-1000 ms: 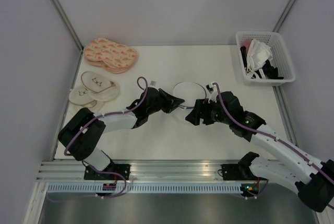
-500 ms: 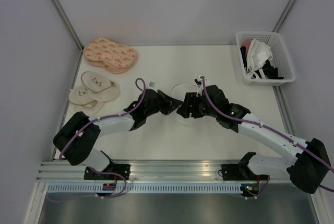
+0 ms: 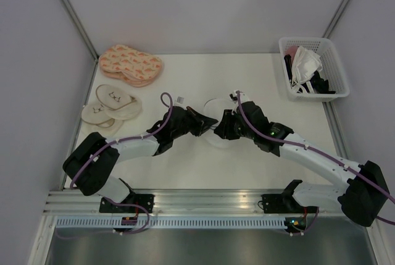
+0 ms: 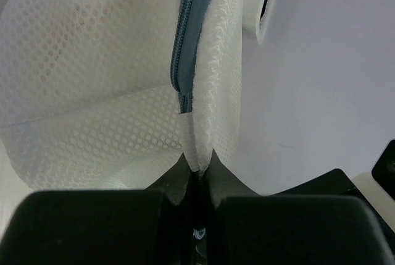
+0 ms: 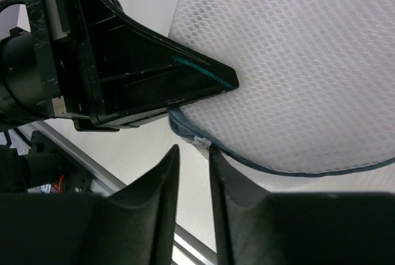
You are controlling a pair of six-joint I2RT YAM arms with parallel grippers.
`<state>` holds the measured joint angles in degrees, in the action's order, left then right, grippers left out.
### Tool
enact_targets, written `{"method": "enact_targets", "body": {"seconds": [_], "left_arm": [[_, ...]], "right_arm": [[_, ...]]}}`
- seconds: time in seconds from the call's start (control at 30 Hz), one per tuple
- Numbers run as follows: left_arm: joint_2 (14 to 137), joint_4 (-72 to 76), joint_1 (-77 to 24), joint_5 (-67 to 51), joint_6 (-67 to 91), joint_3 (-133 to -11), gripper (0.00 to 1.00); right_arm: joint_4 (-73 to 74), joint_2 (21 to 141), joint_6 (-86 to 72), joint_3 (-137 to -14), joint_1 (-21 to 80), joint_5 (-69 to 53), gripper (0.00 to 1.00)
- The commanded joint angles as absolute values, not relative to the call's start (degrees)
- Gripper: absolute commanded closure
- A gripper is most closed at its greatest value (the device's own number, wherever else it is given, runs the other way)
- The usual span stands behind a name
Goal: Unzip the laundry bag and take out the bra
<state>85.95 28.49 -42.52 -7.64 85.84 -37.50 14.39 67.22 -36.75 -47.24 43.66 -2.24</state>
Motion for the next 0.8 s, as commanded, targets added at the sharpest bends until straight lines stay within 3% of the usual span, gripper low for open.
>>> {"method": "enact_targets", "body": {"seconds": [0.0, 0.2, 0.77], "left_arm": [[83.8, 33.5, -44.1, -10.4, 86.7, -37.3, 0.98], [83.6, 34.2, -44.6, -10.4, 87.0, -36.7, 0.98], [81.3, 34.9, -41.0, -9.1, 85.4, -32.3, 0.98]], "right_arm": [[12.6, 66.0, -36.5, -48.4, 43.9, 1.6, 0.72], [13.0, 65.8, -36.6, -47.9, 43.9, 2.6, 1.0], [29.4, 57.8, -35.2, -50.2, 43.9, 7.5, 1.0]]}}
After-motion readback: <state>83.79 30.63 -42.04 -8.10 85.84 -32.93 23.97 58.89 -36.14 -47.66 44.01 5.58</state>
